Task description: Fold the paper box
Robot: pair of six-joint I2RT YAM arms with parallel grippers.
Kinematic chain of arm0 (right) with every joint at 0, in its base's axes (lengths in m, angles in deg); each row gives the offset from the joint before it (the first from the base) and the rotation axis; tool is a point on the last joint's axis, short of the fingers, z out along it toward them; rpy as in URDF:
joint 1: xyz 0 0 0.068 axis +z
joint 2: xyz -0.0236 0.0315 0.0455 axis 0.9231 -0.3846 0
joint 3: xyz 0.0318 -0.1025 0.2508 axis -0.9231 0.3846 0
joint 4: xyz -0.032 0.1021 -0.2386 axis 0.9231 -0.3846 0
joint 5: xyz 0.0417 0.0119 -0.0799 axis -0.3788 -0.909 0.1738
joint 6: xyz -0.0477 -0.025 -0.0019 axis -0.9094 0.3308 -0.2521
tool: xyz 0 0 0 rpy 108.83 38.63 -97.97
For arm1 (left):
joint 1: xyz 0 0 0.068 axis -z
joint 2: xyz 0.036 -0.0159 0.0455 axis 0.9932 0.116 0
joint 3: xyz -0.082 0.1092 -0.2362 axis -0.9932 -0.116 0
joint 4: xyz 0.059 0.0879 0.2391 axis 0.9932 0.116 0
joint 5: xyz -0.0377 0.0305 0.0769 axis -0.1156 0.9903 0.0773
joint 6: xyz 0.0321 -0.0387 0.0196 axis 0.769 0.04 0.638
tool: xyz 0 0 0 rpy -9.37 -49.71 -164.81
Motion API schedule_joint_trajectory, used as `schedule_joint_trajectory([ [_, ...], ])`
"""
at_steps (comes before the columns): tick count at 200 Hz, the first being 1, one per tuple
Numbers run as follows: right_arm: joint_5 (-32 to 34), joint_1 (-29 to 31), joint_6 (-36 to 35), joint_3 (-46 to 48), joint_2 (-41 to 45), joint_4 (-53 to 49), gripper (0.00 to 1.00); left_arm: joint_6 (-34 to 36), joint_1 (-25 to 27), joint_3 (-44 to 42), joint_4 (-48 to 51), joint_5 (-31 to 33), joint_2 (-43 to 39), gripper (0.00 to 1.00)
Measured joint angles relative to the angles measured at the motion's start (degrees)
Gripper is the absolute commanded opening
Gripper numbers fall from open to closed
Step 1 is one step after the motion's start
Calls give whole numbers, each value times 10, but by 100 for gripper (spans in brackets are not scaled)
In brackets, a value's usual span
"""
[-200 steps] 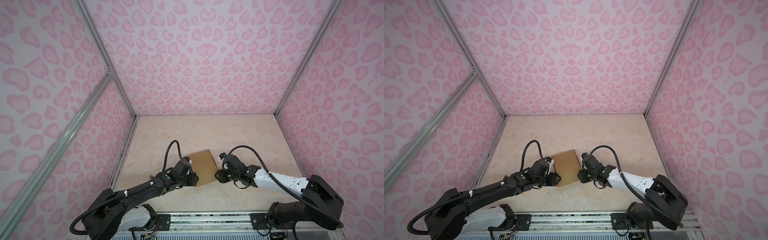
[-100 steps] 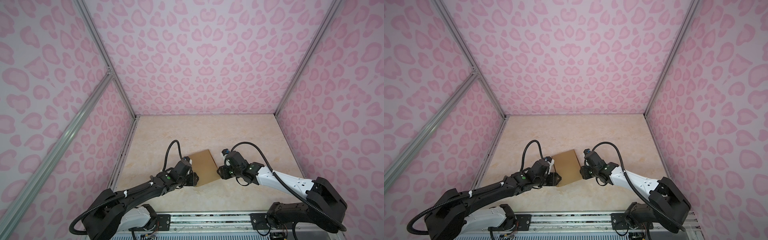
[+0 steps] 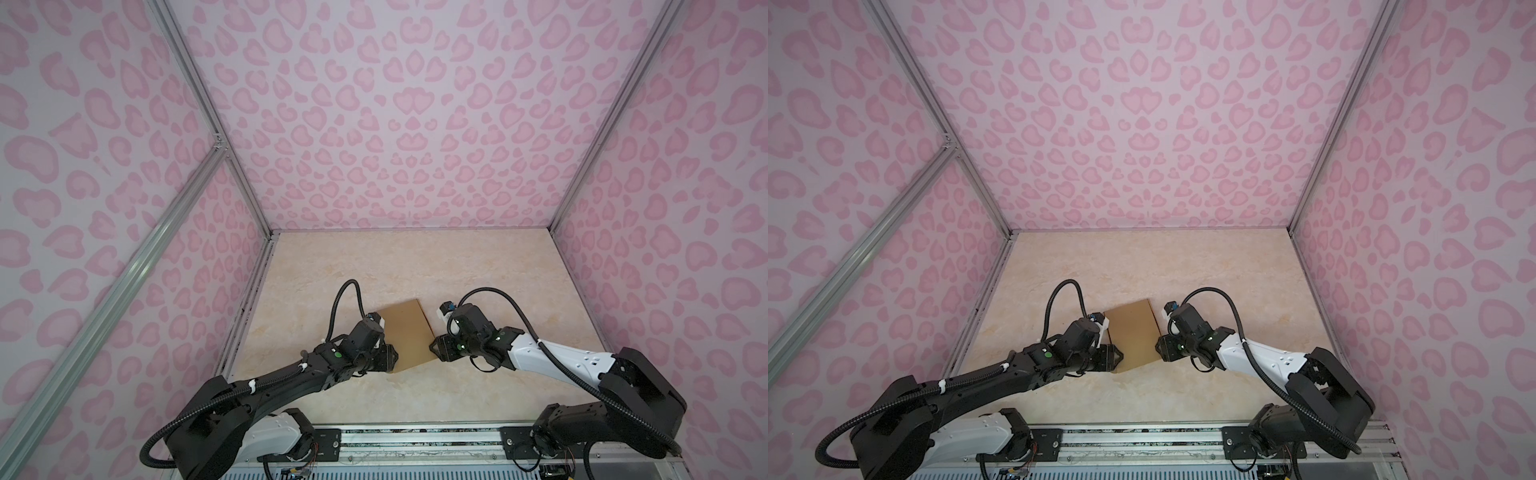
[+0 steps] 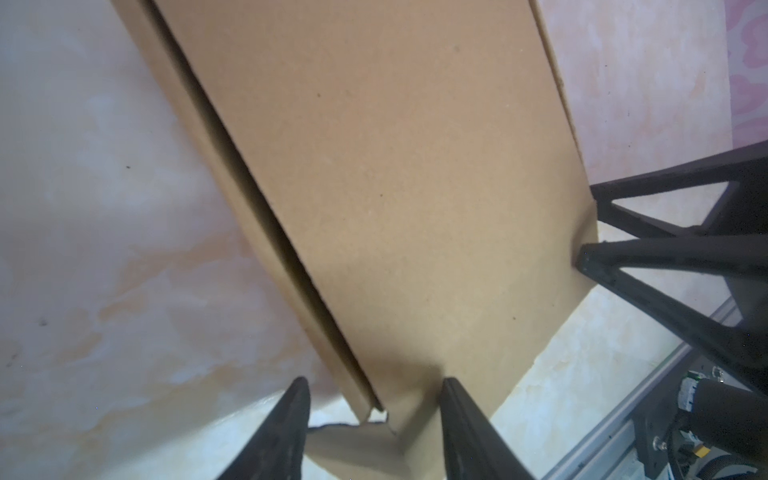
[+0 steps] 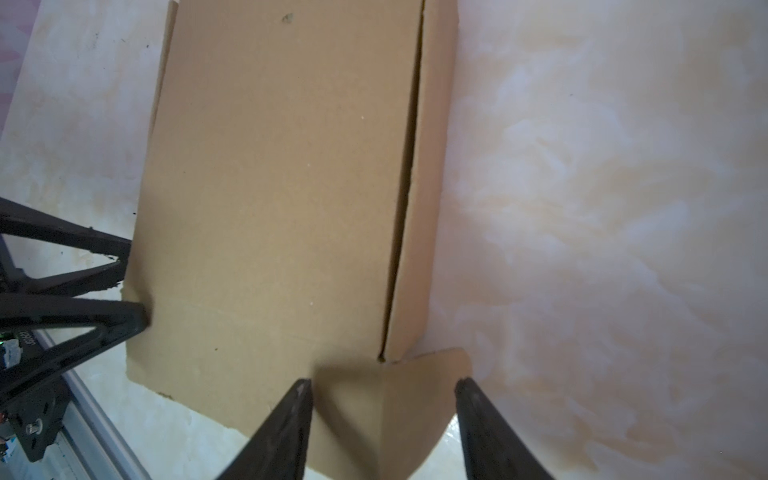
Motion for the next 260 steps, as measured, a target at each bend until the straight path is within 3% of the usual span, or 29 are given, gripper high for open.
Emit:
schedule_joint_trajectory([
  [57, -15, 0, 1, 1, -15, 23, 58, 0, 0, 3, -2, -2, 7, 54],
  [116, 46, 1, -9, -2, -24, 20, 58, 0, 0, 7, -2, -2, 7, 54],
  [169, 21, 12, -3, -8, -27, 36, 58, 1, 0, 11, -3, -2, 18, 54],
  [224, 35, 13, -1, -53, 37, -26, 58, 18, -1, 21, 4, 1, 17, 53],
  [260, 67, -18, -24, -59, 15, -62, 59, 29, -3, 23, 13, 3, 11, 54],
])
